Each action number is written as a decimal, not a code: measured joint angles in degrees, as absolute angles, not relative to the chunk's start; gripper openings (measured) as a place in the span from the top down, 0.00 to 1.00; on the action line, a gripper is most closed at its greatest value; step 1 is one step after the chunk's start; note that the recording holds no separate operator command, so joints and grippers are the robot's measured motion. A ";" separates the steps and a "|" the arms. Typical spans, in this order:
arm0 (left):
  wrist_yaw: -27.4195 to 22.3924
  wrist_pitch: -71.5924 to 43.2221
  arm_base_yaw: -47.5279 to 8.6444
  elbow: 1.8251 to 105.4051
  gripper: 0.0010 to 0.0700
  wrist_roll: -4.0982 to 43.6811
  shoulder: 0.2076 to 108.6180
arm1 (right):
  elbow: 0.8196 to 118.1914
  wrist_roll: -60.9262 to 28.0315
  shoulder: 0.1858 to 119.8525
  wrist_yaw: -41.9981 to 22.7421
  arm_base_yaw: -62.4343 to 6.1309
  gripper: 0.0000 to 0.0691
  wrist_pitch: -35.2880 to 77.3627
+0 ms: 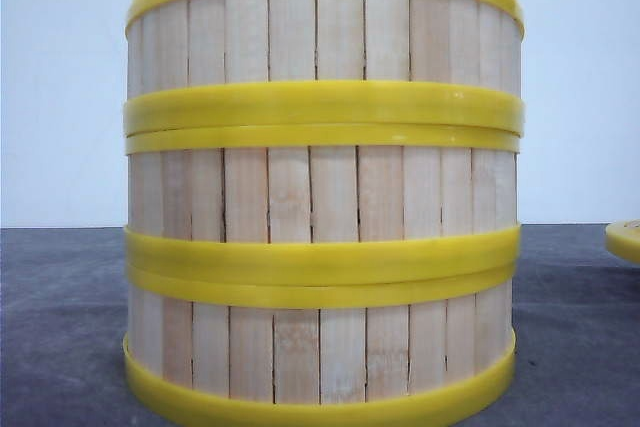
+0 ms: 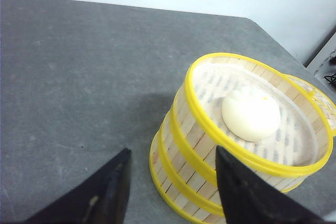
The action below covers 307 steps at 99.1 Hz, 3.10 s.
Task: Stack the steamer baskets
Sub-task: 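Open the right gripper and raise it off the stack, then grasp the woven bamboo lid at its yellow center hub with the right gripper, then lift the lid and lower it onto the top basket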
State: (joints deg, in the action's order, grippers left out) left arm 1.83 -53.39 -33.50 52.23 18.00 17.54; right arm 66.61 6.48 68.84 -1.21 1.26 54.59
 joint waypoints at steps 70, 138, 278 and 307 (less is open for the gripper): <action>1.56 -53.67 -33.50 52.23 0.58 18.02 17.54 | 64.75 6.74 83.07 -1.04 8.34 0.55 53.04; 1.56 -53.71 -33.50 52.23 0.58 18.02 17.54 | 64.73 6.92 85.25 -1.02 8.34 0.88 50.78; 1.56 -53.76 -33.50 52.23 0.58 18.02 17.54 | 88.77 6.26 72.29 10.33 -6.44 0.92 64.23; 1.56 -53.74 -33.50 52.23 0.58 18.02 17.54 | 94.70 6.37 72.38 10.39 -24.75 0.92 66.28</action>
State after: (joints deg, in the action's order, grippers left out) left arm 1.56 -53.74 -33.50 52.23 18.02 17.54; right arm 94.70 6.37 72.38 10.39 -24.75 66.28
